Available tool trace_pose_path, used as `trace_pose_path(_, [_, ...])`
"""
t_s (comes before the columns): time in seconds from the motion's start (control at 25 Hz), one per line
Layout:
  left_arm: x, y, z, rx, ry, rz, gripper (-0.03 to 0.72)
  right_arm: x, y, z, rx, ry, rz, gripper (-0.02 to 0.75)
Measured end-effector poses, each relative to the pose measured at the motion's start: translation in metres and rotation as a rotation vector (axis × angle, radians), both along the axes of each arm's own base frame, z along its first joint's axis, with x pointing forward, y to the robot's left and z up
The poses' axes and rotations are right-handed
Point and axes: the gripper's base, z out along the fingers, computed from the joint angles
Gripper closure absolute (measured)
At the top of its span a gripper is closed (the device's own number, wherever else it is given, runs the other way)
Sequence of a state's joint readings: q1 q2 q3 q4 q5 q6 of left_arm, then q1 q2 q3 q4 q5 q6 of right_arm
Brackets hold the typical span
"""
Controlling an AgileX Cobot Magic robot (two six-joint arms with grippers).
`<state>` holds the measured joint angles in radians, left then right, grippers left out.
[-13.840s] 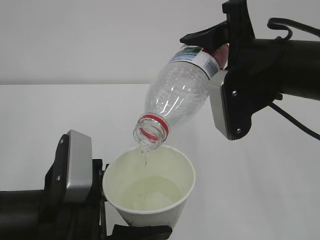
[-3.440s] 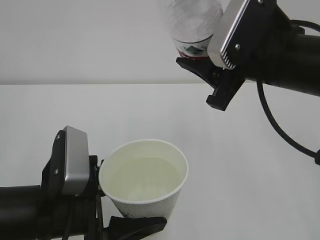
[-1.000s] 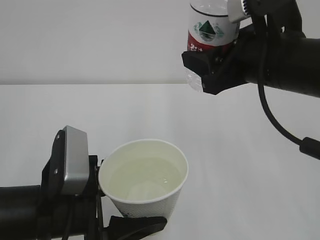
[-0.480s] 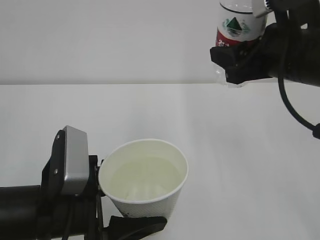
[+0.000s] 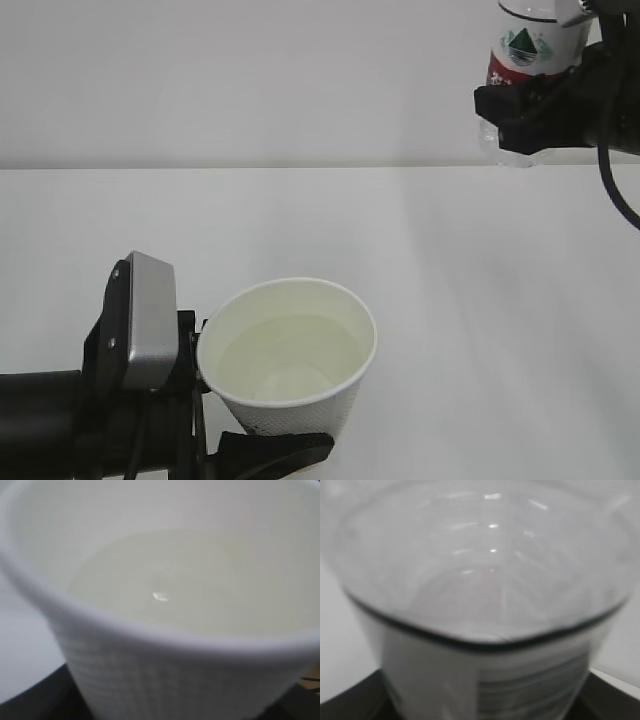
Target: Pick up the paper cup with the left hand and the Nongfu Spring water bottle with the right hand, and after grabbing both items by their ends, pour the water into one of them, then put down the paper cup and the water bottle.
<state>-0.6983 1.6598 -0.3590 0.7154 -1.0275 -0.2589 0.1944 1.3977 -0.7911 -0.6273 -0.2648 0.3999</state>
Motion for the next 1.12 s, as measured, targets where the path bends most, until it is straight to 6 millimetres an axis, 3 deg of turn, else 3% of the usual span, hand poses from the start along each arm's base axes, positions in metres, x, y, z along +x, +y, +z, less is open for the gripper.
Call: trace_pose_path(1.12, [0.000, 0.000, 0.000, 0.000, 0.000, 0.000, 0.172, 0.008, -0.053, -0.001, 0.015, 0.011, -0.189, 0.271])
